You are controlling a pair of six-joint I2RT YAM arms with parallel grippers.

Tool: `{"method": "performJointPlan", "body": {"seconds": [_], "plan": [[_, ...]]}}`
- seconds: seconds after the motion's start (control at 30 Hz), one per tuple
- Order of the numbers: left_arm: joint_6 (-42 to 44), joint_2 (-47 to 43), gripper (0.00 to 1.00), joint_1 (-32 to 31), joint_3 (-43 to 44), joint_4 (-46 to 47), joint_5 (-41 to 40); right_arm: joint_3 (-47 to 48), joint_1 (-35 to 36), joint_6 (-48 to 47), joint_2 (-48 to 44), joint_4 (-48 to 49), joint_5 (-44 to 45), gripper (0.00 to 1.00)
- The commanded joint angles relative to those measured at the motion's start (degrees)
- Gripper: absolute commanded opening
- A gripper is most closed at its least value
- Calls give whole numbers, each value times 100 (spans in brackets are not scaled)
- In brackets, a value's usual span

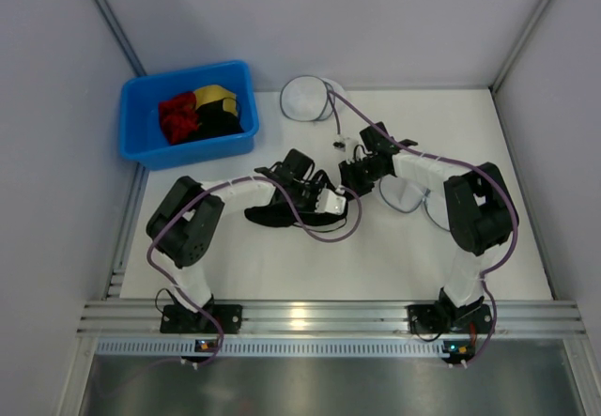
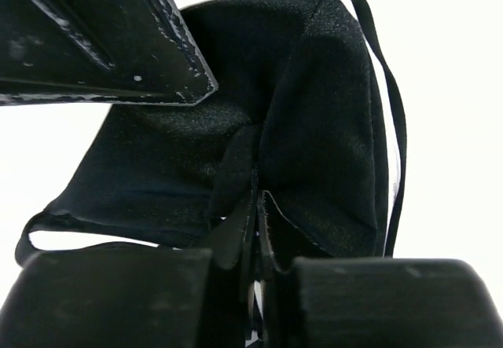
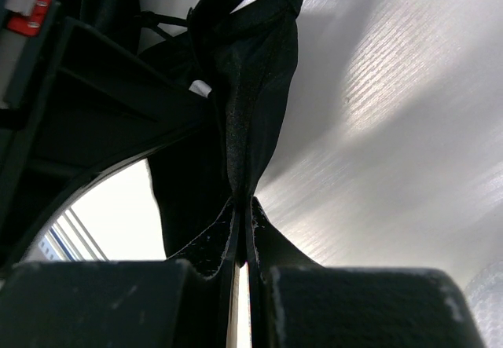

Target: Place the bra in the laundry bag and zip it closed

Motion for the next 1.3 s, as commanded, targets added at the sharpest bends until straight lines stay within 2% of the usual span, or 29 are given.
{"method": "performJointPlan", "body": {"seconds": [0.0,0.07,0.13,0.17,0.2,0.23,0.43,0.57,0.63,0.73,0.77,0.8,0.9,0.97,1.1,1.27], "plan": [[4,-538,4,16,-58,220,374,47,63,-89,-229,139,-28,0],[-32,-697,0,8,-76,141,462,39,72,-63,-203,157,-36,0],[-119,-873,1,7,-111,140,585,38,63,-63,-185,183,-36,0],[-154,-925,7,7,-120,140,594,21,63,-54,-185,183,-36,0],[-190,-909,19,7,-94,132,533,30,63,-54,-194,192,-54,0],[-216,-900,23,7,-85,132,481,30,63,-54,-202,192,-63,0],[-164,-487,40,34,187,132,103,3,72,-80,-272,140,-89,0],[47,-127,47,43,293,123,32,-14,72,-124,-299,96,-98,0],[144,-65,46,51,320,53,49,-14,72,-142,-308,87,-98,0],[206,-12,34,51,346,-131,163,-32,63,-142,-290,87,-98,0],[258,-3,29,51,381,-297,259,-32,72,-151,-299,87,-98,0],[276,-12,18,43,390,-369,295,-32,64,-151,-282,95,-98,0],[294,-117,4,43,443,-580,436,-14,72,-151,-273,113,-81,0],[206,-353,0,43,434,-607,637,-14,72,-133,-264,122,-54,0],[-171,-697,0,34,486,-607,1050,-23,63,-81,-247,201,51,0],[-436,-408,0,-28,644,-607,1078,38,63,-10,-203,192,60,0]]}}
